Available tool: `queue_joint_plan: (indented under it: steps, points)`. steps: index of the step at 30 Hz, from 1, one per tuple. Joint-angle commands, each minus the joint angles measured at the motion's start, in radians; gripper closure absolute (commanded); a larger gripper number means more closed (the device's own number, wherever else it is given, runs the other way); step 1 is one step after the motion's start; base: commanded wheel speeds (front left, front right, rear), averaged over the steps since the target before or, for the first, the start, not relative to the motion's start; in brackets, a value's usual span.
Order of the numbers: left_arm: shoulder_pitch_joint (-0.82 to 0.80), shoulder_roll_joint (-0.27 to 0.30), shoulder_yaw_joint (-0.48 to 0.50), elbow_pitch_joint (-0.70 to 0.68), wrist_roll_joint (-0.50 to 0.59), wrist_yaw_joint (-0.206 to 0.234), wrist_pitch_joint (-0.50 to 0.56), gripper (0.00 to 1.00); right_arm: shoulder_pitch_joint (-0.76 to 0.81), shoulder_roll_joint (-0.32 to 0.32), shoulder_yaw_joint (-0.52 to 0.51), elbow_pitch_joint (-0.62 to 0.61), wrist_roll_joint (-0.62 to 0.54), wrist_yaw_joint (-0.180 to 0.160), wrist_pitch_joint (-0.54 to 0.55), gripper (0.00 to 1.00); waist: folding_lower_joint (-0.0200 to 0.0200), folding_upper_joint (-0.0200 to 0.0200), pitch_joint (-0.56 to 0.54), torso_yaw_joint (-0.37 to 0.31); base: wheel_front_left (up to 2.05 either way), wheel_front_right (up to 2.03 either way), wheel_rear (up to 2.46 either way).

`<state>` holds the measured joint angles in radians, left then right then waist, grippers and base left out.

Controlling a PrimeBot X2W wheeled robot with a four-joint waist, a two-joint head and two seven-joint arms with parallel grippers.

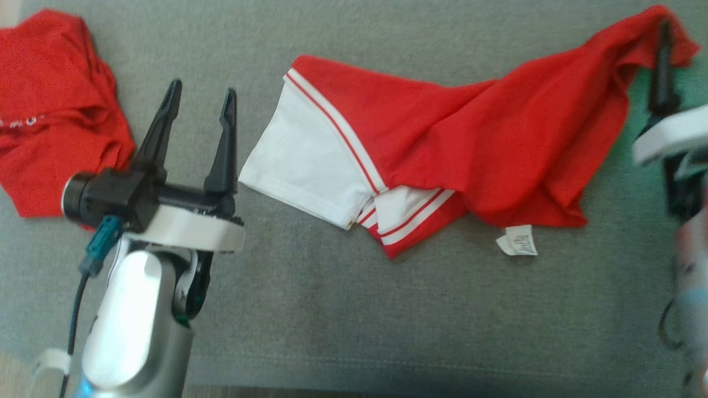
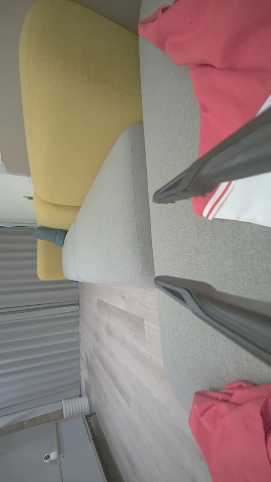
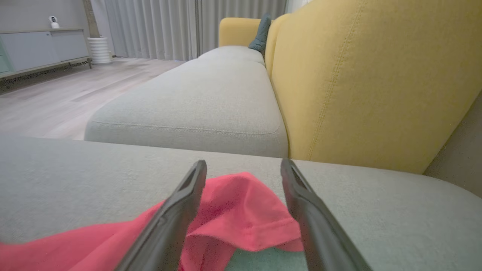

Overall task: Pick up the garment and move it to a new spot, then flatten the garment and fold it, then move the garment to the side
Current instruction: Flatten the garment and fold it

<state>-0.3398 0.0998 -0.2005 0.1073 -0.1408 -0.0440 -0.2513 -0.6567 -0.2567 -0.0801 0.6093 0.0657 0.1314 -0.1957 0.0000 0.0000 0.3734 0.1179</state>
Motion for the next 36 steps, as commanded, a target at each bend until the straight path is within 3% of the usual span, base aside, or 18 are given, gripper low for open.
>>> queue_joint_plan:
  steps: [1,10,20,30,36]
  points:
    - [0.007,0.017,0.046,-0.024,0.012,0.004,-0.010,0.00,0.047,0.017,0.010,-0.043,-0.010,-0.001,-0.014,0.00,0.0000,0.0000,-0.034,-0.022,0.00,0.00,0.00]
    - [0.094,0.019,0.061,-0.004,0.026,0.001,-0.010,0.00,0.321,0.142,0.013,-0.299,-0.038,-0.001,0.015,0.00,0.0000,0.0000,-0.140,-0.064,0.00,0.00,0.00]
    - [0.152,0.018,0.072,0.006,0.028,0.008,-0.010,0.00,0.557,0.198,0.053,-0.548,-0.019,-0.001,0.125,0.00,0.0000,0.0000,-0.187,-0.082,0.00,0.00,0.00]
    - [0.164,0.017,0.079,0.004,0.031,0.012,-0.010,0.00,0.592,0.205,0.064,-0.616,-0.011,-0.001,0.163,0.00,0.0000,0.0000,-0.184,-0.085,0.00,0.00,0.00]
    - [0.153,0.015,0.076,0.002,0.034,0.010,-0.010,0.00,0.594,0.206,0.109,-0.596,0.007,-0.001,0.205,0.00,0.0000,0.0000,-0.169,-0.079,0.00,0.00,0.00]
